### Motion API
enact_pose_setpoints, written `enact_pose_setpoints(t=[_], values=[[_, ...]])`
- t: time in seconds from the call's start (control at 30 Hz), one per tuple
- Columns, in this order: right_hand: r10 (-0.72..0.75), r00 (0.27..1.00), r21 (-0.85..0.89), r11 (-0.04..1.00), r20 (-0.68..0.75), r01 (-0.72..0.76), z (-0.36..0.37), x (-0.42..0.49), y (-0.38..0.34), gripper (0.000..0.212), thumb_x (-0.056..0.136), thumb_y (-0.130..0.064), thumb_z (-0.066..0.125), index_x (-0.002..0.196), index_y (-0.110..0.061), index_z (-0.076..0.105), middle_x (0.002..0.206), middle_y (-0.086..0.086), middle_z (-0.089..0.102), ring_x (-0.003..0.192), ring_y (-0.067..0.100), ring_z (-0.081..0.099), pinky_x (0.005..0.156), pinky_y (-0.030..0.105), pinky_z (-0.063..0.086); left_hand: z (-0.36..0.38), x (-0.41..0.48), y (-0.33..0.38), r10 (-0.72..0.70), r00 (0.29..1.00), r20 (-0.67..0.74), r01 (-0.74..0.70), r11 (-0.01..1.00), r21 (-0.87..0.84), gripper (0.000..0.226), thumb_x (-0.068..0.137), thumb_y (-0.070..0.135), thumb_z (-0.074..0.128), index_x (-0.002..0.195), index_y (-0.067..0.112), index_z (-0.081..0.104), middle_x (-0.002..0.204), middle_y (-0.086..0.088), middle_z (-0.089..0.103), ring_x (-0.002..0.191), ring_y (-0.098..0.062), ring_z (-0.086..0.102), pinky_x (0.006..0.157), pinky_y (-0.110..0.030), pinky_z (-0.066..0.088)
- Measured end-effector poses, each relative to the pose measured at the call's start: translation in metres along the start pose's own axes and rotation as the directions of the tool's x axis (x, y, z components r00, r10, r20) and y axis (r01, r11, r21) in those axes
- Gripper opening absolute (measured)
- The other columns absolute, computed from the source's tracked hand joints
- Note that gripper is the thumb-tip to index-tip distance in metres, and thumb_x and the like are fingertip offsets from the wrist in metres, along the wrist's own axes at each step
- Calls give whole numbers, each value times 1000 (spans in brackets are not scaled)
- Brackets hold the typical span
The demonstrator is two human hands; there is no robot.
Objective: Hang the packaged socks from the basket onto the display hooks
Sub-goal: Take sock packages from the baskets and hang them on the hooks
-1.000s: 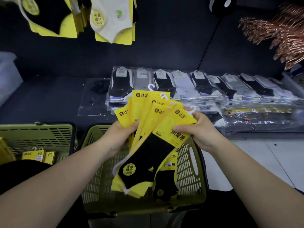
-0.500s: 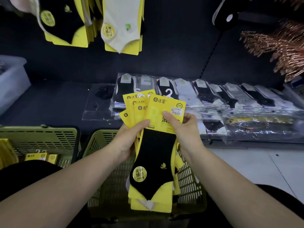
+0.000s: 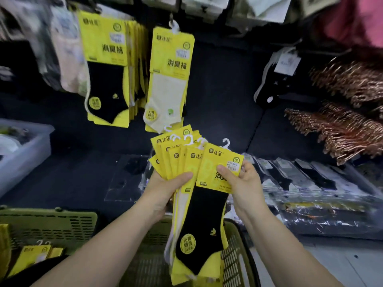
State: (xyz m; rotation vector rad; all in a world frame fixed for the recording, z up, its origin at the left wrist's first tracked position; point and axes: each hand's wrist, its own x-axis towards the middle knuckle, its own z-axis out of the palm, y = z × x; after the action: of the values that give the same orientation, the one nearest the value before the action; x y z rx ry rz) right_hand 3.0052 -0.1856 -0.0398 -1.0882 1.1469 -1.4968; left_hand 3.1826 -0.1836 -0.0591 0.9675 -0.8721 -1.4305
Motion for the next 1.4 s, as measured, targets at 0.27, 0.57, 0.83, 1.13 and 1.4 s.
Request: enact_pose_setpoints(t=[0.27,0.57,0.83,1.13,1.4], values=[[-187,977,-147,968,103,201,24,71,-84,22,84,-11,70,98,-22,57,90,-4,74,86,15,71,74,32,58,6,50,65,163,978,-132,-170,985,-40,32,84,10,67,113,19,62,102,-4,73,87,-22,72,67,-33,56],[-285,951,-208,944,-117,257,52,170,-151,8,97,-30,50,93,-24,46,88,-5,57,83,14,58,78,33,53,-30,70,87,235,949,-212,-252,966,-58,44,82,12,70,124,17,57,108,-5,71,90,-23,71,63,-32,56],[-273,961,-320,915,-45,245,66,200,-159,15,97,-29,51,85,-24,43,87,-4,59,76,12,61,65,30,55,-22,73,88,234,956,-176,-252,964,-88,39,82,13,70,119,20,59,101,-3,73,79,-19,73,52,-27,56],[-251,914,-531,846,-318,47,46,179,-150,56,89,-33,61,134,-7,39,136,12,43,120,25,48,97,37,45,0,65,90,236,957,-169,-257,960,-114,43,80,14,71,121,21,58,106,-3,72,90,-23,71,59,-30,56],[-225,945,-510,798,240,319,75,70,-122,38,72,-44,78,91,-23,53,73,-12,57,64,2,62,60,23,51,17,51,87,220,969,-114,-235,963,-136,76,58,28,81,128,22,51,113,-5,69,97,-27,69,70,-38,57]])
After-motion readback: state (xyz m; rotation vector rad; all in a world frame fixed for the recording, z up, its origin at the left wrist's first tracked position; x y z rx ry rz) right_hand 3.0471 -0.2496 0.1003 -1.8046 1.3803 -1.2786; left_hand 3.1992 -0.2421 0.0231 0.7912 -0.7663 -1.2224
